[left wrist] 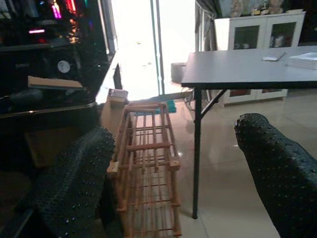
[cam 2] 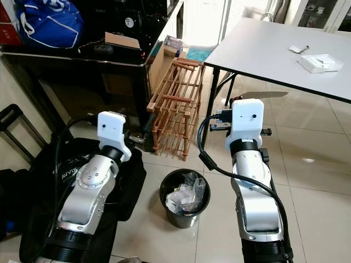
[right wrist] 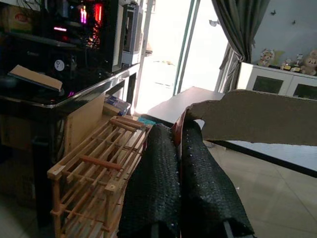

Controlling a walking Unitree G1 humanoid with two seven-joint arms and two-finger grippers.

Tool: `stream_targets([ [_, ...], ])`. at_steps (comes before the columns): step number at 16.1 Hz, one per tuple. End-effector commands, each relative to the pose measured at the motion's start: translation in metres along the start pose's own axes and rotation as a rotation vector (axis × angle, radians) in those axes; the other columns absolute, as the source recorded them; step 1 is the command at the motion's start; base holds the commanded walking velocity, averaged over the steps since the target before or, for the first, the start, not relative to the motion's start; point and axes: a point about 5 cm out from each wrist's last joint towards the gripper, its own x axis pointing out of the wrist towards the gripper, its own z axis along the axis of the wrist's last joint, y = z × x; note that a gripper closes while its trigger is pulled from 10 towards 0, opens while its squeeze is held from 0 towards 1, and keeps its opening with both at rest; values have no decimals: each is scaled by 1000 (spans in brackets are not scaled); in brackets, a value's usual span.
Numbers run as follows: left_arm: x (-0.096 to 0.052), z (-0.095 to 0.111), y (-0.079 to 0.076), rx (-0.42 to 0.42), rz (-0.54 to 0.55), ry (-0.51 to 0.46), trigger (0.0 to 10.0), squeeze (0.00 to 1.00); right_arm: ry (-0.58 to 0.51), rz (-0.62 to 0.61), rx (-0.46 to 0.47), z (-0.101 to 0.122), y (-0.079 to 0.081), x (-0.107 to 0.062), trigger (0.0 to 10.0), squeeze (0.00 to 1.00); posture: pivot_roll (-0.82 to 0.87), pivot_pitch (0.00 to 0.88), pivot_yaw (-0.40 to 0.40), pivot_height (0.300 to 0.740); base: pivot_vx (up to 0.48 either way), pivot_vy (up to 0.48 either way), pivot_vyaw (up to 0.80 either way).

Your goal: Picking trash to rubbish bin

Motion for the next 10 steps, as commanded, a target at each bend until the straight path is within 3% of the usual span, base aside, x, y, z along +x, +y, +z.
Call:
stream_targets([
  [1,0,2,-1,-3,-11,0,10000,0,3,-14,6,-1,-2,-1,10000,0,21,75,17,740,0,0,0],
  [9,0,1,1,-2,-7,7,10000,0,10,-25,20,-3,-2,-2,10000,0,23,72,23,740,0,0,0],
  [10,0,1,1,-3,-6,8,10000,0,15,-22,22,-3,-2,-2,10000,0,21,72,23,740,0,0,-800],
])
